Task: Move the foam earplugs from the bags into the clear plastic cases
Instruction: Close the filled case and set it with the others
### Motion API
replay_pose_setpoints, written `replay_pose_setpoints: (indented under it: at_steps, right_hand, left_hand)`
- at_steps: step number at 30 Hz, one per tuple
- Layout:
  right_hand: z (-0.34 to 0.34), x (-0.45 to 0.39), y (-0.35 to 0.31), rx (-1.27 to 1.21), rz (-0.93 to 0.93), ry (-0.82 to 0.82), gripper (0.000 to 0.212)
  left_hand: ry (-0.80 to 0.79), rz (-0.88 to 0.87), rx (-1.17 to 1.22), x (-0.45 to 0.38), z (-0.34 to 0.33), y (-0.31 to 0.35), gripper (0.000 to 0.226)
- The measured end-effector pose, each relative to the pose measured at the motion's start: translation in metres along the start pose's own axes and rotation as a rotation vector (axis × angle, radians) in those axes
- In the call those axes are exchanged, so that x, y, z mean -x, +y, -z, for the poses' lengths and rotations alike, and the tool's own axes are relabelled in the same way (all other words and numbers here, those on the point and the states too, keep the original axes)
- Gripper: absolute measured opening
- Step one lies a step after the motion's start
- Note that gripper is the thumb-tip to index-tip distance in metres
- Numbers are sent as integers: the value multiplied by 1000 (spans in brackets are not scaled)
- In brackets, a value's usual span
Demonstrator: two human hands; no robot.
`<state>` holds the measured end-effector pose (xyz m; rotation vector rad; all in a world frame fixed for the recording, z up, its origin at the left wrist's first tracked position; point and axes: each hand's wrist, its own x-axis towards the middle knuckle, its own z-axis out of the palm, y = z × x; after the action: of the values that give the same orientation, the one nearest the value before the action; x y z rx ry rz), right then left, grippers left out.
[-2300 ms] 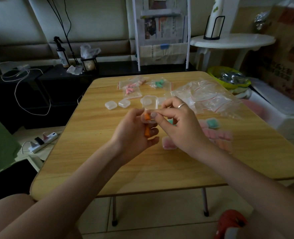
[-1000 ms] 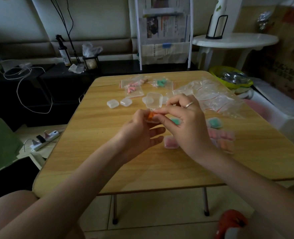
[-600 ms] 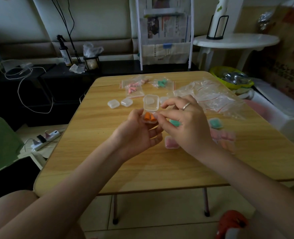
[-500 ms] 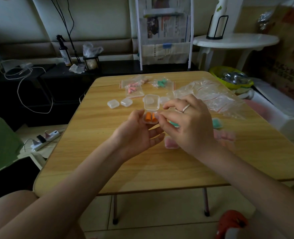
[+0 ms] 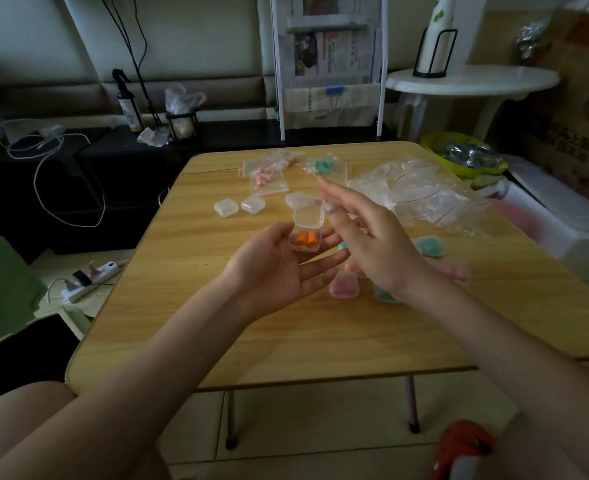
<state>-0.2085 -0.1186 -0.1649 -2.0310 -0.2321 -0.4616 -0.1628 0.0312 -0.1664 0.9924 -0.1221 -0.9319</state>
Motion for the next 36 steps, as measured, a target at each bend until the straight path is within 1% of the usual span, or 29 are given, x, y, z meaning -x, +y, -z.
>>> replay_pose_setpoints:
  at_steps: [1, 5, 7, 8, 10, 12, 15, 17, 20, 23, 27, 30, 34, 36]
  right_hand:
    - [0, 1, -1, -7, 8, -14, 44]
    - [-2, 1, 0, 129, 181, 29, 38]
    - [-2, 2, 3, 205, 234, 17, 36]
    - [-3, 3, 4, 253, 242, 3, 36]
    - [-4, 4, 5, 286, 232, -18, 36]
    - [-4, 4, 4, 226, 212, -16, 32]
    - [-2, 4, -2, 110, 151, -20, 26]
    - [-1, 4, -4, 83, 130, -21, 26]
    - [-3, 5, -3, 100, 114, -40, 30]
    - [-7, 5, -1, 145, 98, -63, 34]
    - [-7, 4, 3, 131, 34, -101, 34]
    - [-6, 4, 6, 224, -10, -150, 40]
    - [-5, 2, 4, 471, -16, -45, 35]
    - [-2, 0, 6, 559, -72, -69, 32]
  left_hand:
    - [-7, 5, 38, 0, 0, 0, 62]
    - [-21, -7, 183, 1, 5, 3, 67]
    - [-30, -25, 162, 2, 5, 4, 67]
    - [-33, -32, 133, 3, 5, 4, 62]
    - [-30, -36, 82, 3, 3, 4, 48]
    - [-16, -34, 61, 2, 3, 2, 42]
    - [18, -48, 25, 1, 1, -3, 44]
    - [43, -58, -11, -1, -1, -4, 44]
    - [53, -80, -49, -2, -1, -5, 45]
    - [38, -91, -87, -3, 0, -6, 41]
    - [94, -68, -270, -3, 2, -4, 42]
    - [175, -48, -404, -3, 3, -2, 38]
    - [289, -102, -410, -3, 2, 1, 23]
    - [340, -145, -414, -2, 3, 3, 18]
